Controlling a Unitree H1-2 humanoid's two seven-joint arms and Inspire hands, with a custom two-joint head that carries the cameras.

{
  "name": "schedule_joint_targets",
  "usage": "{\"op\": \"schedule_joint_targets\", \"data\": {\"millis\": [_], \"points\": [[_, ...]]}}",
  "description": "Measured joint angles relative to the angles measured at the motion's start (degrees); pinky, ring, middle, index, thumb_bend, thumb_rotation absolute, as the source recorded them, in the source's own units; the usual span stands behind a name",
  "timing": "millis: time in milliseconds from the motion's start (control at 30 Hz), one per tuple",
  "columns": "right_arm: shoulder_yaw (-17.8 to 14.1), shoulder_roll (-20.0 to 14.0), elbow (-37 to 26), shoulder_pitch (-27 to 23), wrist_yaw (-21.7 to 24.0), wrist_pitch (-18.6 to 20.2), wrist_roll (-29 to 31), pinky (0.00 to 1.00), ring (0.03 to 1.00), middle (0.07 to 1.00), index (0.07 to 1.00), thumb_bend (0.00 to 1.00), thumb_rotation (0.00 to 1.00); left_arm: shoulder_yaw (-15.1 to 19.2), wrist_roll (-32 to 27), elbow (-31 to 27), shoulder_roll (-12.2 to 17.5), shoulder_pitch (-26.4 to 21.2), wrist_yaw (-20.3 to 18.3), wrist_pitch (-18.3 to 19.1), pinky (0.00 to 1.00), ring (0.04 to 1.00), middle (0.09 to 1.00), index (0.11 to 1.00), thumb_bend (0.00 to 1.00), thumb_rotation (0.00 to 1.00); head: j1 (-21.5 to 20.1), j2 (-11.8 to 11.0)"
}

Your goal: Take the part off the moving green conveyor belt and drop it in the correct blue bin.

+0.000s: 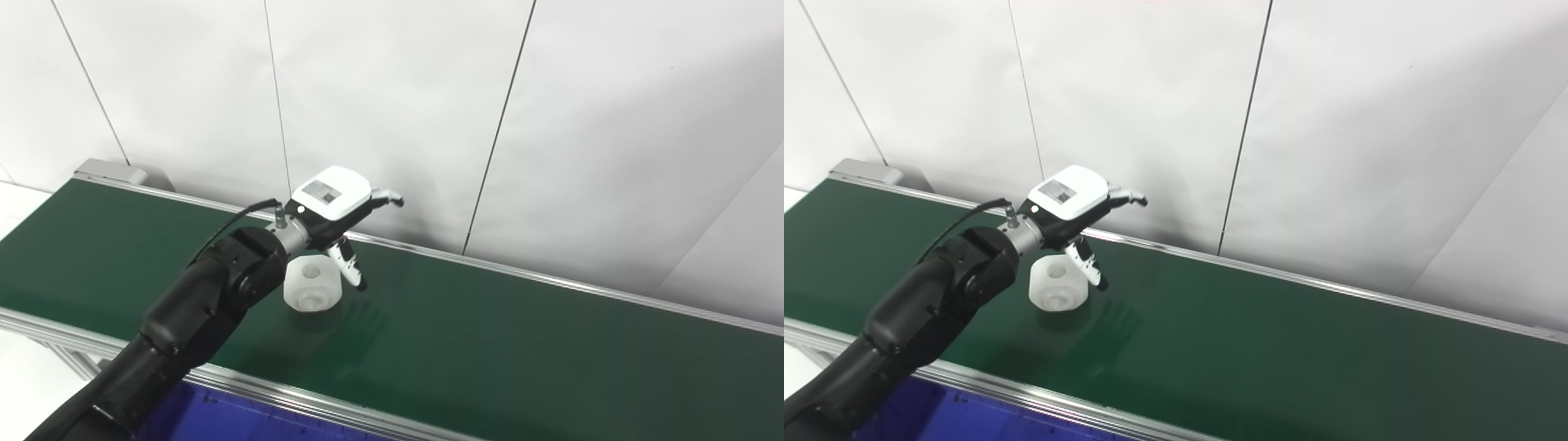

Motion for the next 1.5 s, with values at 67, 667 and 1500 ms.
{"op": "schedule_joint_targets", "data": {"millis": [67, 667, 1500], "points": [[0.1, 0.1, 0.0, 0.0, 0.0, 0.0, 0.1, 1.0, 0.971, 0.982, 1.0, 0.89, 1.0, 0.0, 1.2, 1.3, -0.6, 0.0, 0.0, 2.1, 0.77, 0.837, 0.849, 0.839, 1.0, 0.29, -0.1, 0.1], [0.9, 0.4, 0.0, 0.1, 0.1, 0.0, 0.6, 1.0, 0.972, 0.982, 1.0, 0.87, 1.0, -2.2, 1.4, 1.6, -4.4, 0.1, -8.0, 12.9, 0.75, 0.854, 0.867, 0.838, 1.0, 0.34, -0.6, 0.5], [1.5, 0.7, -1.7, 0.5, 0.1, 0.0, 0.6, 0.98, 0.96, 0.977, 1.0, 0.9, 1.0, -7.7, 4.4, 8.2, -7.8, 0.1, -2.0, 16.5, 0.59, 0.704, 0.759, 0.727, 0.92, 0.2, -1.9, 1.8]]}}
